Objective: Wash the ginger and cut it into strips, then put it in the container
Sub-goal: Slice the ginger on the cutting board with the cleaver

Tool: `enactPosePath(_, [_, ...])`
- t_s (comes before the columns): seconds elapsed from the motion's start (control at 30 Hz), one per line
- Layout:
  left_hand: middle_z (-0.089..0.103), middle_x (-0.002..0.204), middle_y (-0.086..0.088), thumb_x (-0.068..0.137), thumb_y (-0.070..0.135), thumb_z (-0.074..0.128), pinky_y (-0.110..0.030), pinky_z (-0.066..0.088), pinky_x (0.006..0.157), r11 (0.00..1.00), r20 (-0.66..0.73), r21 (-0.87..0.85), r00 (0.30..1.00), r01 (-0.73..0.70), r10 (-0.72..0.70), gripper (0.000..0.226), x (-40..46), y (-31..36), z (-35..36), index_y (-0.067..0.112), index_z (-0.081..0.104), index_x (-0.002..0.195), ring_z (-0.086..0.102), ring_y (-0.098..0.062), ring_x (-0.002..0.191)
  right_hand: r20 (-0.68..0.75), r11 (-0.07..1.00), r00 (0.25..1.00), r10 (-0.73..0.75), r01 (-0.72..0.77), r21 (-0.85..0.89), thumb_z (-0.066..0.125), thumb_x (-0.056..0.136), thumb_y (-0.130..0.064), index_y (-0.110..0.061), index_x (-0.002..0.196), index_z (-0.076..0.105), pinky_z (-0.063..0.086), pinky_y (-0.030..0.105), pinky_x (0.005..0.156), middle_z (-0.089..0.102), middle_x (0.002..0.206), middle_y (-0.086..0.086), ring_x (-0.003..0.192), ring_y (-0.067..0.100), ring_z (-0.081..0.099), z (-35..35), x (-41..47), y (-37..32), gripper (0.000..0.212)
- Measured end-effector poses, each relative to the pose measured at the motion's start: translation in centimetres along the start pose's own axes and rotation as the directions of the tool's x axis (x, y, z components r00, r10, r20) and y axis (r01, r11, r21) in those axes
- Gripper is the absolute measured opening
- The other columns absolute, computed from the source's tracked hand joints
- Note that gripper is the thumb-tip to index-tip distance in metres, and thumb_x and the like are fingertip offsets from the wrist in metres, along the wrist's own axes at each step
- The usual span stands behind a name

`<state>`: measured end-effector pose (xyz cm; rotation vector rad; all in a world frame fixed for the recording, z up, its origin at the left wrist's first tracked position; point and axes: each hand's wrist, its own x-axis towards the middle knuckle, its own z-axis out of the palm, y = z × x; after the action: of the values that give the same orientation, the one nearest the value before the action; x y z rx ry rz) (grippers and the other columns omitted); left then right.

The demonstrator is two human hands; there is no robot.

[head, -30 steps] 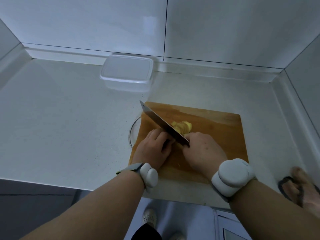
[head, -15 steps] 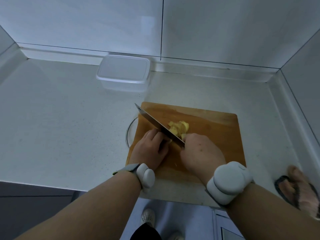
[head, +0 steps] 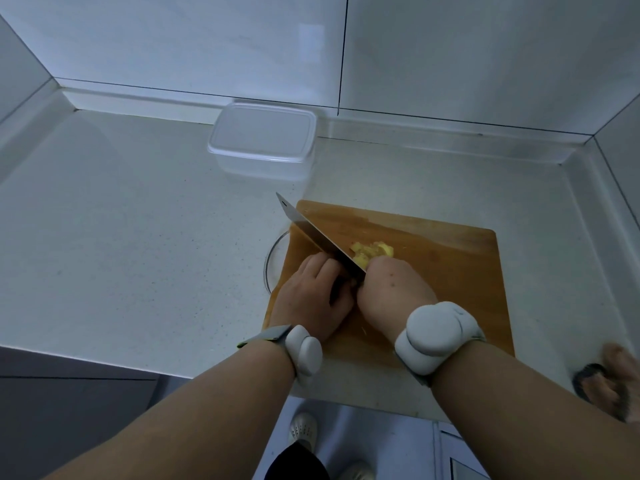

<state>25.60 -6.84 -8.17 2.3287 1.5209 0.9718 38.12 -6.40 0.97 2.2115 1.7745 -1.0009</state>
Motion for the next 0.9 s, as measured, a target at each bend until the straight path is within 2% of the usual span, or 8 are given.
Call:
enactPosePath(0.17, [0.059,0.081,-0.001,0.082,0.029,0.058,-0.018,0.033,0.061,0.999,0.011,0.036,1.000,-0.008,0.007,0.017,0.1,-0.1,0.0,0.013,0.060,0.083,0.049,-0.014,0.072,-0.007,1.000,1.000,-0.010,0.010,-0.005,0.047,0.098,-0.011,-0.014,0.078,0.056,0.043,0.029,0.055,0.056,0.073,0.004,0.059,0.019,0.051,0.0,-0.2,0.0,0.022])
enactPosePath(0.27, [0.059,0.083,-0.001,0.079,0.024,0.063,-0.019,0.033,0.061,0.998,0.016,0.051,1.000,-0.021,0.020,0.014,0.0,-0.1,0.0,0.013,0.060,0.087,0.048,-0.014,0.074,-0.001,1.000,1.000,-0.018,0.018,-0.005,0.048,0.097,-0.010,-0.011,0.088,0.063,0.048,0.031,0.062,0.062,0.080,0.006,0.067,0.021,0.058,0.2,-0.8,0.6,0.018])
enactPosePath(0.33, [0.059,0.083,-0.001,0.080,0.026,0.057,-0.018,0.032,0.061,0.998,0.026,0.058,0.999,-0.029,0.027,0.016,0.0,-0.2,0.0,0.013,0.060,0.087,0.049,-0.015,0.074,0.006,1.000,1.000,-0.001,0.001,-0.008,0.048,0.097,-0.010,-0.012,0.093,0.064,0.050,0.032,0.065,0.063,0.083,0.006,0.070,0.022,0.060,0.1,-1.3,1.4,0.016])
enactPosePath(0.47, [0.058,0.082,-0.002,0.081,0.026,0.056,-0.021,0.036,0.059,0.999,0.043,0.032,0.999,-0.025,0.024,0.015,0.0,-0.3,0.1,0.011,0.060,0.083,0.051,-0.017,0.074,-0.008,1.000,1.000,0.004,-0.003,0.006,0.048,0.097,-0.014,-0.014,0.098,0.062,0.046,0.029,0.058,0.060,0.079,0.003,0.066,0.019,0.056,-0.5,-2.4,2.7,0.013])
enactPosePath(0.57, [0.060,0.085,-0.002,0.082,0.028,0.055,-0.024,0.043,0.059,1.000,0.064,0.023,0.998,-0.016,0.014,0.016,-0.1,-0.4,0.1,0.012,0.061,0.085,0.055,-0.020,0.076,-0.026,1.000,1.000,0.001,-0.001,0.031,0.050,0.096,-0.016,-0.015,0.096,0.063,0.049,0.030,0.060,0.061,0.078,0.002,0.065,0.018,0.059,-0.9,-3.0,2.7,0.013])
enactPosePath(0.73, [0.061,0.088,-0.002,0.083,0.031,0.052,-0.022,0.041,0.061,1.000,0.081,0.025,0.997,-0.005,0.003,0.019,0.0,-0.2,-0.1,0.014,0.060,0.087,0.056,-0.020,0.076,-0.017,1.000,1.000,0.011,-0.011,0.001,0.050,0.096,-0.013,-0.015,0.090,0.063,0.046,0.027,0.054,0.061,0.076,0.002,0.061,0.017,0.057,-1.0,-3.5,2.4,0.014])
enactPosePath(0.9, [0.061,0.088,-0.003,0.082,0.031,0.052,-0.021,0.038,0.063,1.000,0.077,0.028,0.997,-0.007,0.005,0.020,0.0,-0.2,-0.1,0.013,0.061,0.086,0.056,-0.021,0.078,-0.028,1.000,1.000,0.010,-0.011,-0.029,0.050,0.096,-0.011,-0.014,0.090,0.063,0.049,0.029,0.058,0.062,0.078,0.003,0.063,0.018,0.057,-0.8,-3.3,1.6,0.015])
